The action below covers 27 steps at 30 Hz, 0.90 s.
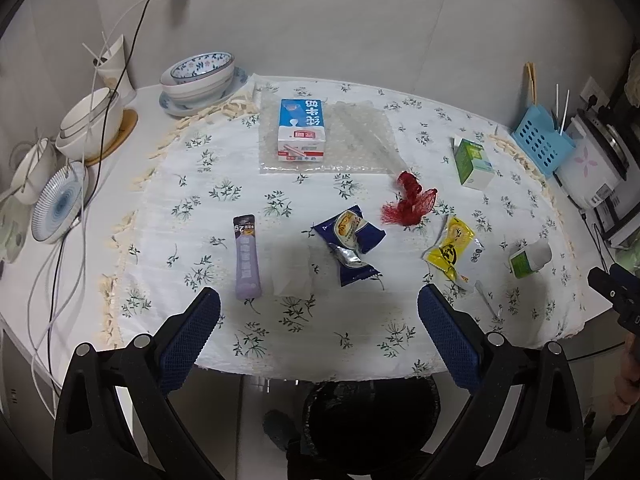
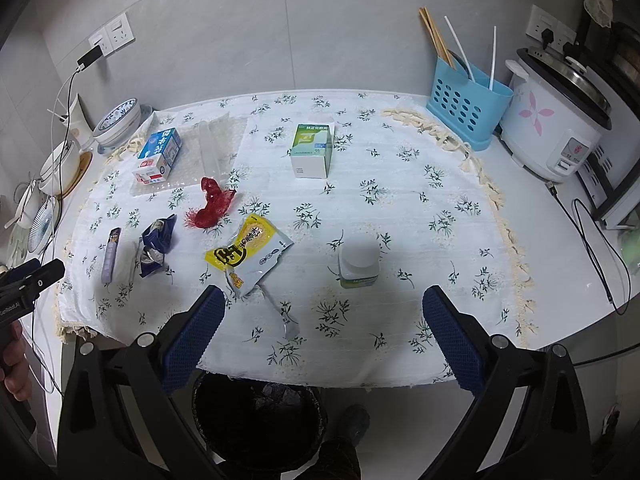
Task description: Collect trash
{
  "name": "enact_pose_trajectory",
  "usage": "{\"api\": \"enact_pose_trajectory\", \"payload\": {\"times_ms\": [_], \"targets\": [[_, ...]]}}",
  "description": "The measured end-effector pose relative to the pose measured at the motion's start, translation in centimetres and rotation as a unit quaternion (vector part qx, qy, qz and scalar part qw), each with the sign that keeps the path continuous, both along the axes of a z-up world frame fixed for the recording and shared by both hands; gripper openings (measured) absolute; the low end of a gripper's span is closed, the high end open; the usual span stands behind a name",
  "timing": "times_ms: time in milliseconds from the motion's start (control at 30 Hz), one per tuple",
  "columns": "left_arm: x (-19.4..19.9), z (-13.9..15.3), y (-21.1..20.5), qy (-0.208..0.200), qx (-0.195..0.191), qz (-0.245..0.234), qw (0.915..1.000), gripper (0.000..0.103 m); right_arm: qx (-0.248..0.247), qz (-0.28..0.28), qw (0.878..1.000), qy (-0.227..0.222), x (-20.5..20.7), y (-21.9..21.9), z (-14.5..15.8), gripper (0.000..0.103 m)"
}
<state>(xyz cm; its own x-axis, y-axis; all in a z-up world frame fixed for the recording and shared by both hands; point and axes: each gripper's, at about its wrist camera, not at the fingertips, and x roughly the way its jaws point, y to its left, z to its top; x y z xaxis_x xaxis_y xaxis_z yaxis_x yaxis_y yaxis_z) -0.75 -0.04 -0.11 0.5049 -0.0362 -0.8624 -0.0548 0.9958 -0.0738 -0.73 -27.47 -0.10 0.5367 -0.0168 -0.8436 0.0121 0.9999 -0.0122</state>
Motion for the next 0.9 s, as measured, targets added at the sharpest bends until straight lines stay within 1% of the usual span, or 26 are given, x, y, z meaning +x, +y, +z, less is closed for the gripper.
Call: {"api": "enact_pose_trajectory", "payload": {"times_ms": [233,400,500,733,900], "targets": [[0.2,-0.2,0.2,0.004,-0.001,0.001,1.0,0.097,0.0,0.0,1.0,0.0,0.1,0.0,0.0,0.095],[1.0,-1.3,1.5,0.014,-0.004,0.012,0.9998,0.097,-0.005,0.0,1.0,0.005,0.8,0.0,-0.9,0.095],[2.0,-2.5,2.9,0.026,-0.004,0.024,0.9994,0.097,-0.009,-0.003,1.0,0.013,1.7,-0.3,-1.9,0.095],[5.3,-6.7,6.3,0.067,0.005,0.056,0.9962,0.096,-0.007,-0.016,0.999,0.036,4.3,-1.6,-4.5,0.095],[7.6,-9.8,7.4,0.094,0.011,0.06,0.9937,0.091,-0.005,-0.029,0.998,0.058,6.1,-2.5,-6.3,0.09]]}}
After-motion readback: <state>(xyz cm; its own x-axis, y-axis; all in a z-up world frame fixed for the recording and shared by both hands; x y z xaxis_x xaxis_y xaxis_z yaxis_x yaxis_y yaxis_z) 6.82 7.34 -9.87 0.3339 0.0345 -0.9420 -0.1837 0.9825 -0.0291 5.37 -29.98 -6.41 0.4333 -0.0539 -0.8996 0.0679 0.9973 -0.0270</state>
